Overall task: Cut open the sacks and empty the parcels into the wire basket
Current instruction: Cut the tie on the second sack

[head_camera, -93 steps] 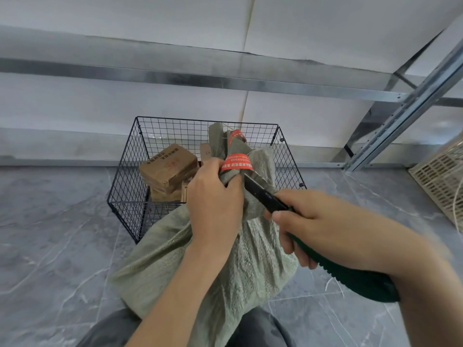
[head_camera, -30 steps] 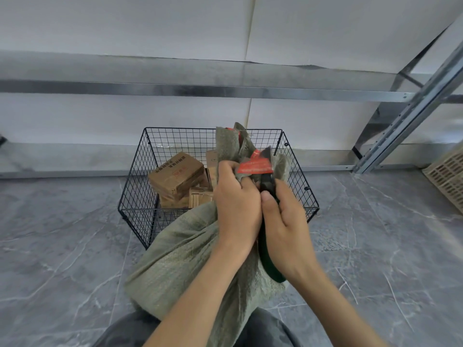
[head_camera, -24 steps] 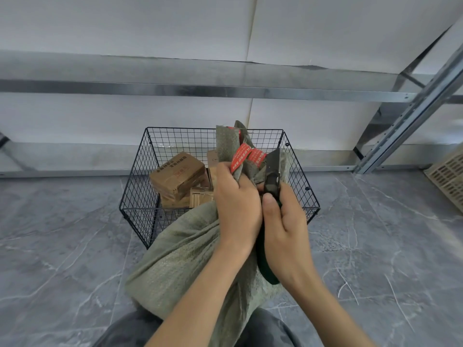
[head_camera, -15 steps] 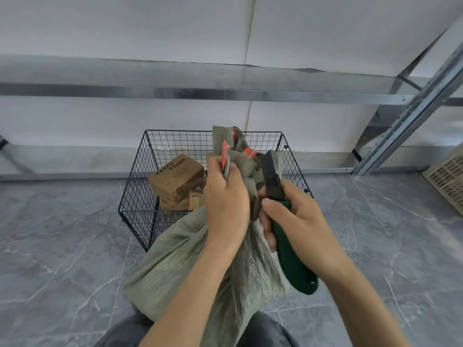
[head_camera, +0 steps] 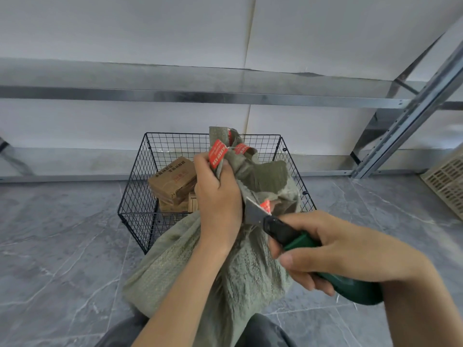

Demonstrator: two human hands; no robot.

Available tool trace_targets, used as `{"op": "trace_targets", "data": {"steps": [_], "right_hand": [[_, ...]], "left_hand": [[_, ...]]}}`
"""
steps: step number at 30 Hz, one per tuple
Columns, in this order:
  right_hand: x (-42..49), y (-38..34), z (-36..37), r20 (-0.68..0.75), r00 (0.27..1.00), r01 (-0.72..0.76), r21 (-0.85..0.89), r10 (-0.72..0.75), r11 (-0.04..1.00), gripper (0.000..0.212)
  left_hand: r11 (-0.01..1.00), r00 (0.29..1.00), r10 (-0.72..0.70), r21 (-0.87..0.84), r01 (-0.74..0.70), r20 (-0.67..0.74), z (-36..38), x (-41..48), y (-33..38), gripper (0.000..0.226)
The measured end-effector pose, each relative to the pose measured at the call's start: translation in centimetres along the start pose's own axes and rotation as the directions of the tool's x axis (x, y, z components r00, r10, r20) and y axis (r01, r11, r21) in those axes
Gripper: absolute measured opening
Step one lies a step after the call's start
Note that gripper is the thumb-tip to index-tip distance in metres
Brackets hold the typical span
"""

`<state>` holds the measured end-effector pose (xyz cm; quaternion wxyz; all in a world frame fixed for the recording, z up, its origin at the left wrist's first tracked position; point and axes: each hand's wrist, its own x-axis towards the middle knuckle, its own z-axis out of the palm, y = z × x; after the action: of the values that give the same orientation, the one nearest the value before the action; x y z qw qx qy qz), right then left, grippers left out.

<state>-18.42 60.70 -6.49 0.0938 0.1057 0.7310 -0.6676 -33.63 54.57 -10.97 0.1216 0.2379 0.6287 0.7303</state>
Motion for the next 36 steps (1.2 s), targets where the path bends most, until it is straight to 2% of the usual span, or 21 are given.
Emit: {"op": "trace_targets", "data": {"steps": [3, 9, 12, 17, 20, 22, 23, 25, 27, 29, 33, 36], "right_hand": [[0.0, -0.5, -0.1, 0.097, 0.994, -0.054, 0.015, 0.053, 0.998, 0.018], [0.5, -0.5, 0.2, 0.149, 0.98, -0.138, 0.032, 0.132, 0.99, 0.013], [1.1, -0.6, 0.4, 0.135, 0.986, -0.097, 0.031, 0.092, 0.995, 0.014], [2.5, -1.1, 0.6, 0.12, 0.992, -0.024, -0.001, 0.024, 1.0, 0.021], [3.0, -1.5, 0.7, 0.112, 0.994, 0.017, -0.02, -0.015, 1.0, 0.022], [3.1, -1.6, 0.6, 0.084, 0.995, 0.058, -0.024, -0.056, 0.998, 0.021], [3.1, -1.6, 0.5, 0.065, 0.994, 0.085, -0.024, -0.083, 0.996, 0.021], [3.1, -1.8, 0.2, -0.015, 0.99, 0.142, -0.013, -0.143, 0.99, 0.018], [3.0, -2.1, -0.2, -0.172, 0.964, 0.205, -0.004, -0.202, 0.979, 0.012], [2.9, -2.9, -0.9, -0.356, 0.903, 0.236, -0.056, -0.24, 0.97, 0.017], [3.5, -5.3, -1.9, -0.589, 0.755, 0.149, -0.274, -0.289, 0.95, 0.015], [5.0, -5.8, -3.0, -0.668, 0.683, 0.066, -0.346, -0.296, 0.936, 0.014]], "left_hand": [[1.0, 1.0, 0.001, 0.004, -0.001, -0.02, 0.1, 0.0, 0.3, 0.023], [0.999, 0.998, 0.004, 0.04, -0.002, -0.056, 0.3, -0.2, 0.6, 0.028], [0.997, 0.997, -0.015, 0.073, 0.02, -0.071, 0.6, 0.4, 0.3, 0.03], [0.965, 0.982, -0.059, 0.243, 0.103, -0.18, 1.8, 1.4, -1.7, 0.01], [0.965, 0.975, -0.065, 0.233, 0.115, -0.212, 2.1, 1.5, -1.7, 0.011], [0.956, 0.969, -0.101, 0.249, 0.158, -0.227, 1.8, 1.7, -1.5, 0.019], [0.964, 0.971, -0.113, 0.214, 0.158, -0.21, 1.6, 1.8, -1.7, 0.026], [0.985, 0.983, -0.122, 0.104, 0.137, -0.136, 0.9, 1.9, -2.3, 0.024], [0.988, 0.985, -0.116, 0.091, 0.128, -0.128, 0.1, 1.5, -1.9, 0.013], [0.994, 0.987, -0.091, 0.051, 0.098, -0.134, -0.4, 1.2, -1.3, 0.011], [1.0, 0.991, -0.013, 0.006, 0.014, -0.134, -1.2, 1.1, 0.8, 0.013], [0.999, 0.992, 0.04, 0.025, -0.037, -0.119, -1.7, 1.5, 1.8, 0.017]]}}
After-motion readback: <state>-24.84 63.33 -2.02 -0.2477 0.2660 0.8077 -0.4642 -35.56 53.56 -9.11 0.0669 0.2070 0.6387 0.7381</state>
